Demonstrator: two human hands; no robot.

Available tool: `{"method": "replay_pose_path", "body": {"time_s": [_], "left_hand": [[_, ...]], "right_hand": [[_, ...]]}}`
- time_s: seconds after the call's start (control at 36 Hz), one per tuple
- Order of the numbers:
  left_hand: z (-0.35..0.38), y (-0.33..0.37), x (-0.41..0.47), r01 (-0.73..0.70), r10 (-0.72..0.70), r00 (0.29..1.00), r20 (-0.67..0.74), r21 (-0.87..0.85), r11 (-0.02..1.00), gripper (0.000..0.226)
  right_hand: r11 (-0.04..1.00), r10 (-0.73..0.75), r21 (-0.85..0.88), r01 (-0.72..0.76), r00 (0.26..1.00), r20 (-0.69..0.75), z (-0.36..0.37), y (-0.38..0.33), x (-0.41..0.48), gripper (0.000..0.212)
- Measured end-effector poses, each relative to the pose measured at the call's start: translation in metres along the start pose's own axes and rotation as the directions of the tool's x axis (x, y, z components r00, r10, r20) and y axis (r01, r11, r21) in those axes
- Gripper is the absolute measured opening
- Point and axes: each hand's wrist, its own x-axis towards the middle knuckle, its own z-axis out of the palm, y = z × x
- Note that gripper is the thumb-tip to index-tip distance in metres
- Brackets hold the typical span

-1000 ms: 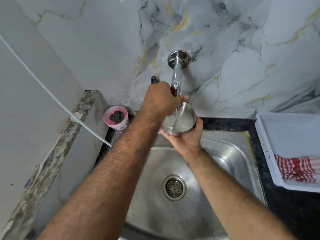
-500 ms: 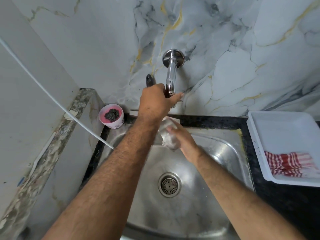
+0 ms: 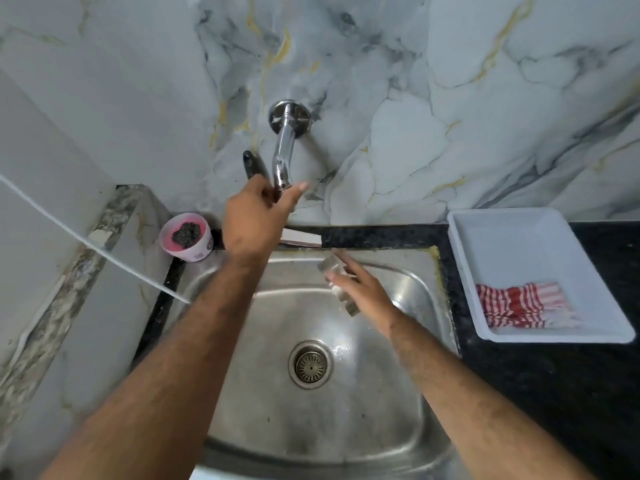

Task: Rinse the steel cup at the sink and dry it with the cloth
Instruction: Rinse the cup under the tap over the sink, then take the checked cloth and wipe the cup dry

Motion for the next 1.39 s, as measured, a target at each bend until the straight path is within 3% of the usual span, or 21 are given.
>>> {"method": "replay_pose_path", "body": {"time_s": [0.06, 0.11, 0.17, 0.22, 0.31, 0.39, 0.47, 0.56, 0.64, 0.78, 0.83, 0.86, 0.89, 0.94, 1.0, 1.06, 1.11, 1.17, 1.25, 1.31, 1.39], "left_hand": [[0.012, -0.013, -0.018, 0.067, -0.077, 0.995, -0.064, -0.141, 0.988, 0.059], [0.032, -0.027, -0.039, 0.158, -0.189, 0.981, -0.052, -0.355, 0.921, 0.061], [0.058, -0.034, -0.062, 0.216, -0.232, 0.973, 0.019, -0.441, 0.871, 0.062], [0.09, -0.026, -0.084, 0.183, -0.139, 0.981, 0.135, -0.411, 0.893, 0.055], [0.145, 0.013, -0.114, -0.054, 0.127, 0.947, 0.294, -0.246, 0.968, 0.044], [0.199, 0.073, -0.139, -0.34, 0.403, 0.787, 0.466, -0.216, 0.915, 0.009], [0.248, 0.134, -0.159, -0.571, 0.576, 0.54, 0.613, -0.235, 0.787, 0.021], [0.295, 0.172, -0.172, -0.697, 0.58, 0.309, 0.753, -0.236, 0.678, 0.04], [0.326, 0.183, -0.182, -0.822, 0.445, 0.223, 0.867, -0.078, 0.565, 0.057], [0.347, 0.177, -0.183, -0.832, 0.467, 0.233, 0.853, -0.074, 0.55, 0.061], [0.352, 0.174, -0.183, -0.817, 0.477, 0.28, 0.833, -0.054, 0.574, 0.061], [0.352, 0.174, -0.183, -0.777, 0.486, 0.333, 0.808, -0.056, 0.627, 0.055], [0.349, 0.175, -0.181, -0.682, 0.485, 0.444, 0.754, -0.067, 0.728, 0.044], [0.336, 0.179, -0.17, -0.301, 0.324, 0.706, 0.63, -0.147, 0.942, 0.024], [0.319, 0.179, -0.156, 0.035, 0.138, 0.843, 0.52, -0.309, 0.95, 0.021], [0.299, 0.183, -0.145, 0.154, 0.142, 0.861, 0.489, -0.517, 0.842, 0.022], [0.28, 0.195, -0.141, 0.069, 0.286, 0.846, 0.451, -0.623, 0.779, 0.025], [0.268, 0.208, -0.139, -0.276, 0.507, 0.797, 0.328, -0.549, 0.789, 0.025], [0.259, 0.214, -0.131, -0.673, 0.766, 0.607, 0.214, -0.374, 0.638, 0.024], [0.247, 0.21, -0.116, -0.776, 0.809, 0.554, 0.195, -0.232, 0.587, 0.02], [0.221, 0.207, -0.107, -0.797, 0.78, 0.564, 0.27, -0.068, 0.6, 0.01]], "right_hand": [[0.899, 0.054, 0.435, -0.048, 0.999, -0.001, -0.03, -0.008, -0.01, 0.066], [0.683, 0.038, 0.73, 0.012, 0.998, -0.051, -0.069, -0.011, -0.02, 0.054], [0.475, 0.083, 0.878, 0.06, 0.99, -0.113, -0.11, -0.011, -0.03, 0.062], [0.308, 0.131, 0.947, 0.091, 0.982, -0.137, -0.152, -0.013, -0.042, 0.082], [0.242, 0.027, 0.96, 0.143, 0.988, -0.154, -0.212, -0.011, -0.063, 0.085], [0.24, 0.006, 0.941, 0.238, 0.969, -0.247, -0.267, -0.005, -0.082, 0.082], [0.284, 0.093, 0.903, 0.322, 0.928, -0.361, -0.313, -0.003, -0.095, 0.079], [0.296, 0.138, 0.884, 0.361, 0.9, -0.414, -0.347, 0.002, -0.103, 0.078], [0.271, 0.126, 0.89, 0.367, 0.903, -0.411, -0.363, 0.01, -0.109, 0.078], [0.228, 0.104, 0.906, 0.357, 0.916, -0.387, -0.374, 0.021, -0.115, 0.078], [0.246, 0.103, 0.897, 0.368, 0.91, -0.402, -0.377, 0.022, -0.115, 0.074], [0.258, 0.101, 0.887, 0.383, 0.902, -0.419, -0.379, 0.022, -0.115, 0.07], [0.283, 0.103, 0.874, 0.395, 0.893, -0.437, -0.38, 0.022, -0.114, 0.063], [0.364, 0.101, 0.838, 0.406, 0.877, -0.47, -0.38, 0.021, -0.115, 0.053], [0.462, 0.122, 0.794, 0.394, 0.859, -0.497, -0.375, 0.016, -0.118, 0.052], [0.548, 0.135, 0.759, 0.352, 0.858, -0.495, -0.364, 0.008, -0.117, 0.057], [0.627, 0.128, 0.722, 0.292, 0.875, -0.466, -0.344, -0.002, -0.112, 0.065], [0.656, 0.099, 0.716, 0.239, 0.913, -0.395, -0.319, -0.012, -0.106, 0.079], [0.689, 0.058, 0.683, 0.243, 0.921, -0.385, -0.282, -0.029, -0.099, 0.084], [0.674, 0.016, 0.697, 0.245, 0.938, -0.346, -0.265, -0.038, -0.095, 0.076], [0.773, -0.078, 0.568, 0.281, 0.932, -0.355, -0.246, -0.05, -0.09, 0.064]]}}
